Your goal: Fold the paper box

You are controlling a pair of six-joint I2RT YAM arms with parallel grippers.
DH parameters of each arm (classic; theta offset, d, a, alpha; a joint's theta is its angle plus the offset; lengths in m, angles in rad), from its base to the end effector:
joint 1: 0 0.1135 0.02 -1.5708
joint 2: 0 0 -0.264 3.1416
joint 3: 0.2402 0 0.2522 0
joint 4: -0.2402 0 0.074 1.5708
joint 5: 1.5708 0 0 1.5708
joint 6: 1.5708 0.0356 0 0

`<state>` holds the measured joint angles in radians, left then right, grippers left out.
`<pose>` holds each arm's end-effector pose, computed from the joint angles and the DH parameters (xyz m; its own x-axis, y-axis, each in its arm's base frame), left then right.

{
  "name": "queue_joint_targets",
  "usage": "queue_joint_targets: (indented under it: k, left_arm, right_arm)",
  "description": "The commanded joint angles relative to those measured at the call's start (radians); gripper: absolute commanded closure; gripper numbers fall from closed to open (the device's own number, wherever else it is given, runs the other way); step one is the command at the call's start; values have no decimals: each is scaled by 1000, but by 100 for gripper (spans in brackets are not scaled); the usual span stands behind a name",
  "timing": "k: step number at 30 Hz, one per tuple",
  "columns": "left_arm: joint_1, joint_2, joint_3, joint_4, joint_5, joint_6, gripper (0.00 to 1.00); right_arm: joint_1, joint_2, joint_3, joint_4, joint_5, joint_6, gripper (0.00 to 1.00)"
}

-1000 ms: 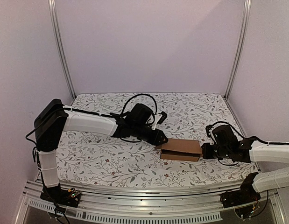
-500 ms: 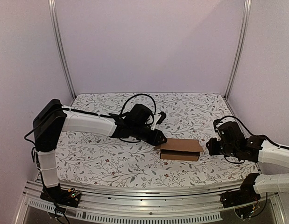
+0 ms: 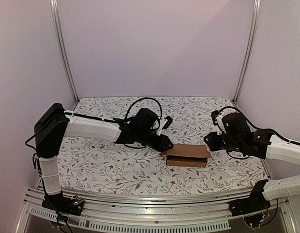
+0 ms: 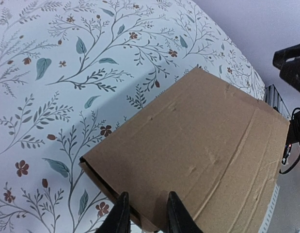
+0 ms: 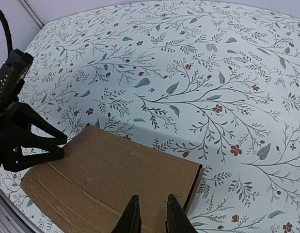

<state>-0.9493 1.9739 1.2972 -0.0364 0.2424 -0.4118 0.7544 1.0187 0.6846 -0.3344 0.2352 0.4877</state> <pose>0.2459 -0.3580 0.1787 -0.7073 0.3202 -0.6303 0.6677 0.5956 -0.4466 0.1644 0.1432 0.2473 -0.6486 0.0158 -0.7609 -0.2590 0.9356 0.2401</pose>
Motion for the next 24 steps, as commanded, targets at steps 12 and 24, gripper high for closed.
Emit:
queue_joint_targets:
  k: [12,24]
  left_arm:
    - [-14,5,-10,-141,-42,13,74]
    - [-12,-70,-46,-102,-77,-16,63]
  right_arm:
    - [52,227,-33,110,-34,7,94]
    - [53,204,-100,120,-40,32,98]
